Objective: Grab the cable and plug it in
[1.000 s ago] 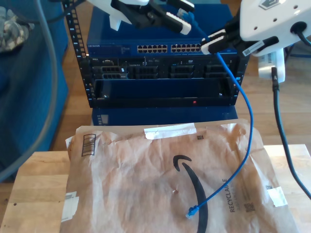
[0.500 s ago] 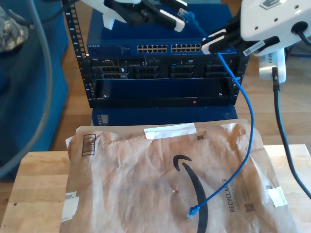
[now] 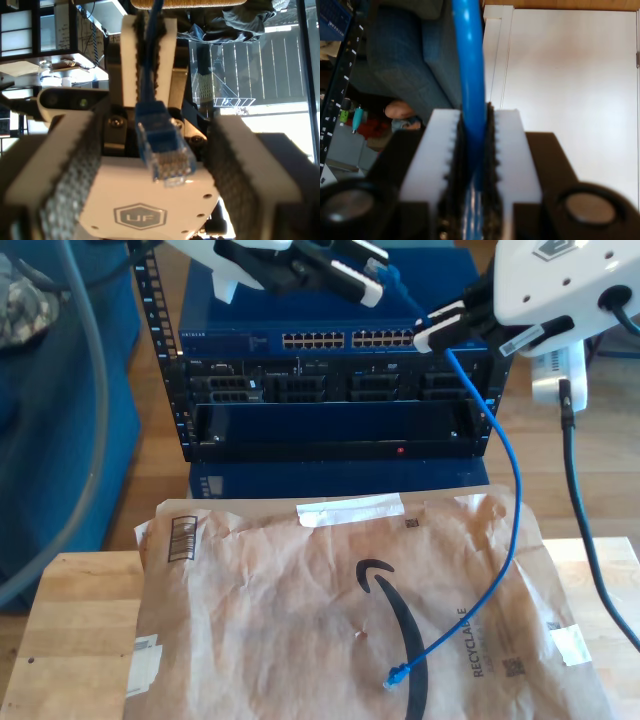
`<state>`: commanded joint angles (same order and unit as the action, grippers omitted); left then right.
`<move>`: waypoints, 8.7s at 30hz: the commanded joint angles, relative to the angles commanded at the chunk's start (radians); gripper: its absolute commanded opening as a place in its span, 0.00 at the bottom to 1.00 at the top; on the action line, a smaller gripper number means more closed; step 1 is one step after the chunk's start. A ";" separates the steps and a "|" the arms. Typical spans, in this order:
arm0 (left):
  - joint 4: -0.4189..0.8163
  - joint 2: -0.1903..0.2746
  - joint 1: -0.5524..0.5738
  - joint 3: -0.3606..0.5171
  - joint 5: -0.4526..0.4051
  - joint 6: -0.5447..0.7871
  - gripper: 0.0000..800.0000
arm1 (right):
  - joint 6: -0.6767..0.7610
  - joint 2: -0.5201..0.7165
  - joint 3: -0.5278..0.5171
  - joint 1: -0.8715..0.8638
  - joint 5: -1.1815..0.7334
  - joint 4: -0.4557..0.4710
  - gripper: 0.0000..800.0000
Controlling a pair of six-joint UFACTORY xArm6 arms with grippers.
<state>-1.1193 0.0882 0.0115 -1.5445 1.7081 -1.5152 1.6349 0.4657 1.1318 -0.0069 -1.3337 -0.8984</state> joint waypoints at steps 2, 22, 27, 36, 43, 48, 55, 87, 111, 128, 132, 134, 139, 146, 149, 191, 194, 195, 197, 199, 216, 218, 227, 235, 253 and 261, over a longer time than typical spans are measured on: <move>0.000 0.000 0.000 0.000 0.000 0.002 0.33 | 0.000 0.000 0.000 0.000 0.000 0.002 0.00; 0.002 0.005 -0.005 0.000 -0.005 0.002 0.14 | 0.000 0.000 0.000 0.002 0.000 0.000 0.00; 0.003 0.006 -0.005 0.000 -0.002 0.002 0.05 | 0.000 0.000 0.002 0.002 0.000 0.000 0.00; 0.003 0.006 -0.006 0.002 0.000 0.002 0.01 | -0.002 -0.003 0.002 0.003 0.000 -0.002 0.79; 0.000 0.000 -0.026 0.002 0.003 -0.038 0.01 | -0.008 0.058 0.037 0.000 0.107 0.089 1.00; -0.012 -0.055 -0.057 0.008 0.098 -0.215 0.01 | -0.080 0.089 0.044 0.028 0.170 0.203 1.00; -0.137 -0.101 -0.092 0.025 0.180 -0.290 0.01 | -0.146 0.101 0.049 0.120 0.195 0.204 1.00; -0.454 -0.222 -0.163 0.026 0.465 -0.552 0.03 | -0.284 0.273 -0.176 0.391 0.651 0.091 1.00; -0.525 -0.267 -0.176 0.029 0.522 -0.559 0.04 | -0.404 0.241 -0.196 0.451 0.729 0.021 0.94; -0.525 -0.267 -0.176 0.028 0.520 -0.559 0.04 | -0.404 0.232 -0.196 0.463 0.764 -0.003 0.53; -0.525 -0.267 -0.176 0.026 0.520 -0.559 0.04 | -0.402 0.227 -0.196 0.465 0.764 -0.006 0.48; -0.526 -0.267 -0.176 0.026 0.520 -0.559 0.04 | -0.402 0.226 -0.196 0.465 0.764 -0.006 0.45; -0.526 -0.267 -0.176 0.025 0.520 -0.559 0.04 | -0.402 0.226 -0.196 0.466 0.764 -0.011 0.40; -0.525 -0.267 -0.176 0.028 0.520 -0.575 0.04 | -0.402 0.224 -0.196 0.489 0.764 -0.015 0.39; -0.525 -0.267 -0.176 0.028 0.523 -0.594 0.04 | -0.404 0.224 -0.198 0.489 0.764 -0.015 0.38; 0.012 -0.195 -0.405 0.063 0.230 -0.356 1.00 | -0.400 0.181 -0.423 0.450 1.126 0.115 0.00; 0.193 -0.144 -0.430 0.126 0.233 -0.318 1.00 | -0.400 0.187 -0.485 0.442 1.203 0.163 0.00; 0.238 -0.137 -0.463 0.147 0.233 -0.287 1.00 | -0.400 0.192 -0.511 0.440 1.241 0.184 0.00; 0.281 -0.132 -0.529 0.175 0.235 -0.163 1.00 | -0.400 0.213 -0.554 0.442 1.301 0.216 0.00; 0.316 -0.118 -0.603 0.209 0.238 -0.018 1.00 | -0.400 0.219 -0.597 0.440 1.364 0.221 0.00; 0.933 0.209 -0.914 0.647 0.270 0.552 1.00 | -0.402 0.137 -0.724 0.440 1.688 0.331 0.00; 0.941 0.272 -0.956 0.706 0.272 0.631 1.00 | -0.402 0.137 -0.735 0.440 1.688 0.330 0.00; 1.201 0.391 -1.175 0.987 0.104 0.891 1.00 | -0.402 0.138 -0.775 0.437 1.688 0.325 0.00; 1.286 0.391 -1.338 1.154 -0.052 1.023 1.00 | -0.402 0.138 -0.786 0.439 1.686 0.322 0.00; 1.336 0.532 -1.435 1.376 -0.391 1.140 1.00 | -0.402 0.140 -0.793 0.436 1.685 0.322 0.00; 1.361 0.540 -1.485 1.419 -0.486 1.185 1.00 | -0.402 0.140 -0.801 0.439 1.679 0.328 0.00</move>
<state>0.2417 0.6283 -1.4737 -0.1252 1.2217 -0.3307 1.2329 0.6053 0.3308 0.4319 0.3448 -0.5700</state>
